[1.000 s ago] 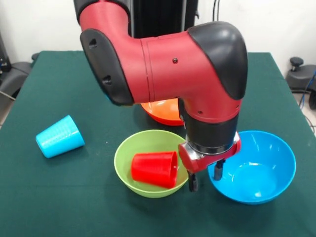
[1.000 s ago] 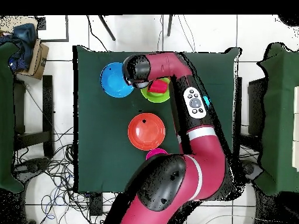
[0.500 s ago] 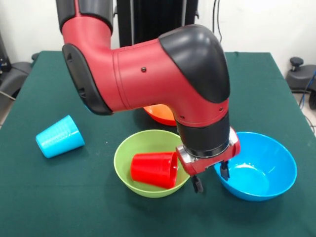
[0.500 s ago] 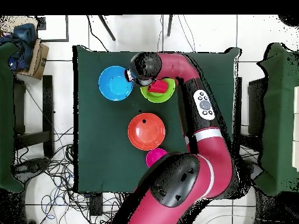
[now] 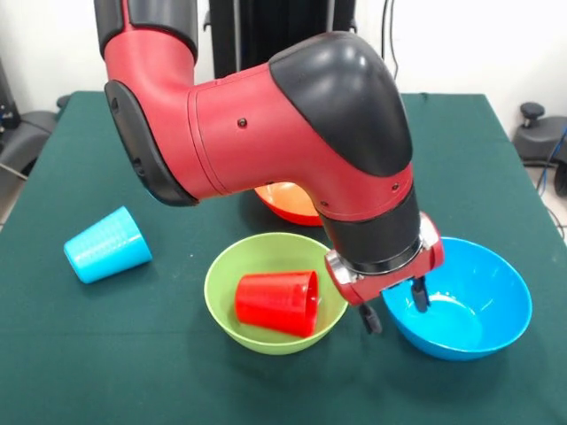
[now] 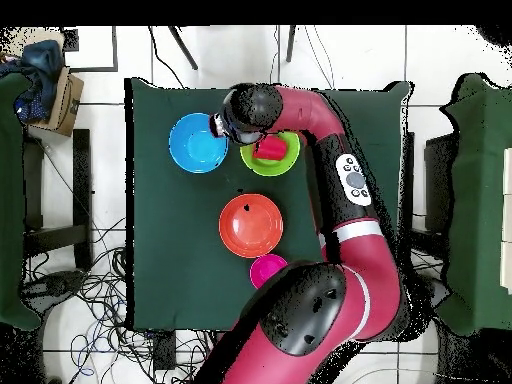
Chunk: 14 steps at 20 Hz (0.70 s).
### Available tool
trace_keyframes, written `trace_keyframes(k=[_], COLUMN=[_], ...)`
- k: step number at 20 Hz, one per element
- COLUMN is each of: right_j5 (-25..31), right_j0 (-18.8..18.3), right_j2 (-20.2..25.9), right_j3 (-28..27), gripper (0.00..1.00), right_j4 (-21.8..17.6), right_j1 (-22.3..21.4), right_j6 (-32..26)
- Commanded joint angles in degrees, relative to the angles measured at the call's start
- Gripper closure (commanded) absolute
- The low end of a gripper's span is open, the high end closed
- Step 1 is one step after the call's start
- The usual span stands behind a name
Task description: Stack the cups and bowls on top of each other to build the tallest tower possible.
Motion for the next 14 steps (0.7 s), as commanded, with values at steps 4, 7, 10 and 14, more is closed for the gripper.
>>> trace_keyframes(k=[4, 7, 10, 14], right_j5=[7.0, 7.2, 6.0, 5.1], right_j0=[0.5, 1.2, 1.3, 1.3], right_j2=[1.7, 1.6, 1.1, 1.0], right_j3=[-0.3, -1.6, -2.0, -2.2], gripper=[0.0, 0.0, 0.0, 0.0], right_j4=[1.3, 0.9, -0.2, -0.8], right_j1=[-0.1, 0.8, 1.8, 2.4], right_j6=[-13.7, -14.0, -14.6, -14.9])
